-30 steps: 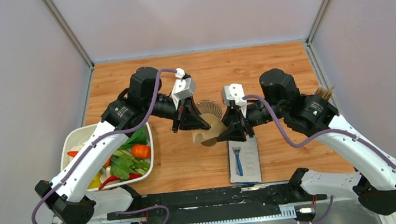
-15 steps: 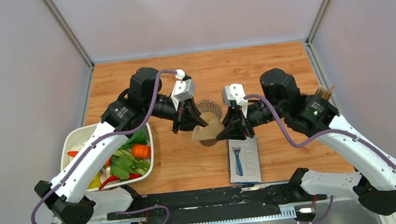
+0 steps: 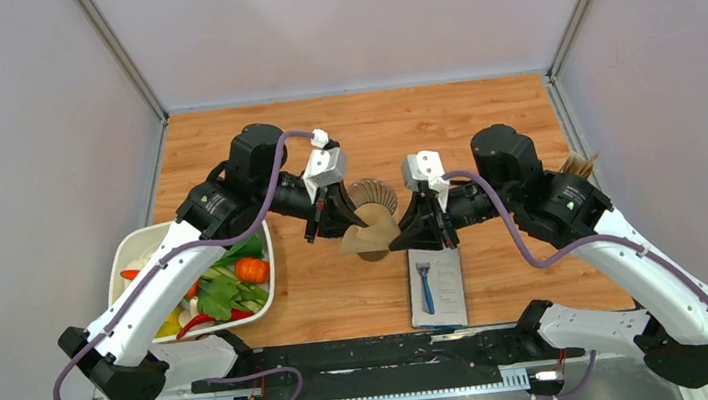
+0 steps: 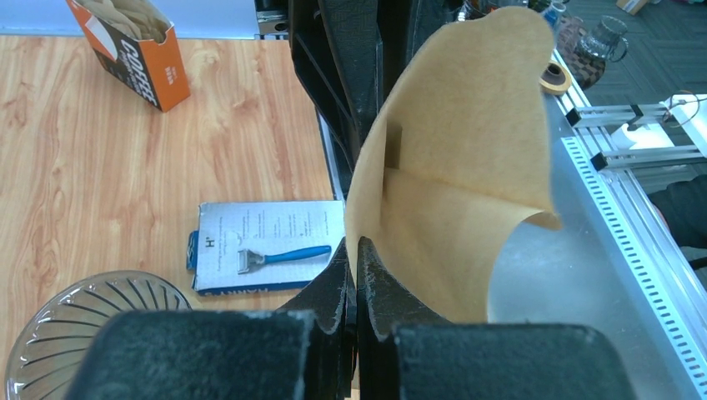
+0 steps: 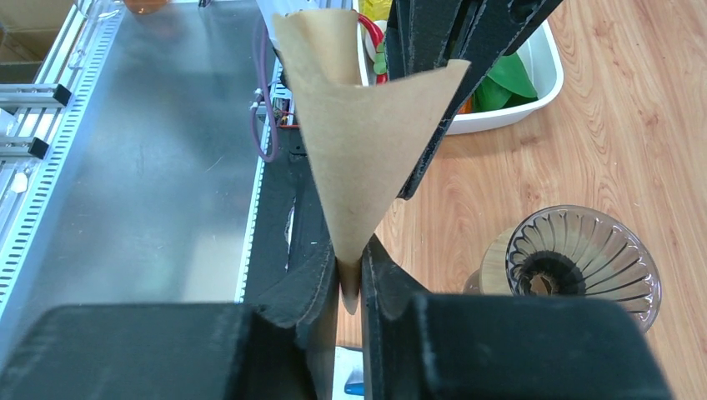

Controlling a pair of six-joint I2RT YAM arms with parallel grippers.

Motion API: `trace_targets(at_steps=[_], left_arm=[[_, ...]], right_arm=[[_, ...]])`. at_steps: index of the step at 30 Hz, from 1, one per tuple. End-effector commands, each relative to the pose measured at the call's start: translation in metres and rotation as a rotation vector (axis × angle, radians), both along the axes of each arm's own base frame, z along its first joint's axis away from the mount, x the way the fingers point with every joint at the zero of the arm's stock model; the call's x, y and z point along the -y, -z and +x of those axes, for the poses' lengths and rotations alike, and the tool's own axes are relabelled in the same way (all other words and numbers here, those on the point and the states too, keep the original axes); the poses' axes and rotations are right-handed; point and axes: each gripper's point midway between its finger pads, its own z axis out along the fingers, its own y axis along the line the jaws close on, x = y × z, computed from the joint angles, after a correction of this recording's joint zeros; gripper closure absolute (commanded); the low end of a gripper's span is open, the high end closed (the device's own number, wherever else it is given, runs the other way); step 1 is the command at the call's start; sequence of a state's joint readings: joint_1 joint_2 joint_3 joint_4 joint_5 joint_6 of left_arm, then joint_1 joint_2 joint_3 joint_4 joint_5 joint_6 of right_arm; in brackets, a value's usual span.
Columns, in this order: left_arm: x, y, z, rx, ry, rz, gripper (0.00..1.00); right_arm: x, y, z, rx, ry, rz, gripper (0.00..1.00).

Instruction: Place the coffee filter in the dripper

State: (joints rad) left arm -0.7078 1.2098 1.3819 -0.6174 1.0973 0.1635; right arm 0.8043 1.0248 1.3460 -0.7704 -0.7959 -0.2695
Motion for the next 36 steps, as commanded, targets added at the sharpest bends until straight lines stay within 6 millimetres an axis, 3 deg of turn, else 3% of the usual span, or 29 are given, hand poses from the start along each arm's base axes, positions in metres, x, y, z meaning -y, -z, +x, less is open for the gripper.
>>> trace_targets(at_steps=[1, 7, 10, 12, 15, 20, 21, 22, 25, 28, 31, 32, 33, 36], left_arm=[[-0.003, -0.009, -0.004, 0.061, 0.014, -0.031, 1.00], [-0.002, -0.012, -0.003, 0.072, 0.004, -0.033, 0.98], [-0.003, -0.014, -0.001, 0.077, -0.020, -0.029, 0.94], [-0.005, -0.015, 0.001, 0.082, -0.046, -0.022, 0.83], [-0.014, -0.018, 0.012, 0.088, -0.104, -0.016, 0.57], [-0.050, -0.043, 0.049, 0.075, -0.258, -0.089, 0.43], [-0.055, -0.047, 0.047, 0.082, -0.258, -0.102, 0.41], [-0.062, -0.047, 0.053, 0.084, -0.286, -0.104, 0.41], [-0.073, -0.045, 0.044, 0.084, -0.285, -0.117, 0.40], [-0.074, -0.029, 0.039, 0.068, -0.284, -0.134, 0.36], [-0.072, -0.037, 0.029, -0.077, -0.329, -0.218, 0.35], [-0.069, -0.039, 0.034, -0.033, -0.324, -0.286, 0.35], [-0.071, -0.048, 0.028, -0.110, -0.346, -0.326, 0.35], [-0.069, -0.063, 0.033, -0.125, -0.390, -0.458, 0.34]], right_arm=[[-0.001, -0.007, -0.006, -0.004, -0.032, 0.031, 0.86], [-0.002, -0.005, -0.006, -0.006, -0.032, 0.028, 1.00], [-0.002, -0.005, -0.006, -0.004, -0.030, 0.027, 1.00], [-0.001, -0.006, -0.006, 0.000, -0.026, 0.030, 1.00], [0.002, -0.008, -0.008, 0.015, -0.022, 0.038, 1.00], [0.009, -0.012, -0.007, 0.057, 0.006, 0.051, 1.00], [0.009, -0.015, -0.005, 0.073, 0.019, 0.058, 1.00], [0.010, -0.019, -0.001, 0.090, 0.037, 0.066, 1.00], [0.012, -0.036, 0.008, 0.141, 0.085, 0.115, 1.00], [0.012, -0.056, 0.016, 0.180, 0.134, 0.179, 1.00], [0.011, -0.076, 0.022, 0.202, 0.172, 0.252, 1.00], [0.010, -0.082, 0.024, 0.207, 0.180, 0.275, 1.00], [0.009, -0.089, 0.025, 0.212, 0.186, 0.302, 1.00], [0.006, -0.113, 0.031, 0.216, 0.217, 0.396, 1.00]])
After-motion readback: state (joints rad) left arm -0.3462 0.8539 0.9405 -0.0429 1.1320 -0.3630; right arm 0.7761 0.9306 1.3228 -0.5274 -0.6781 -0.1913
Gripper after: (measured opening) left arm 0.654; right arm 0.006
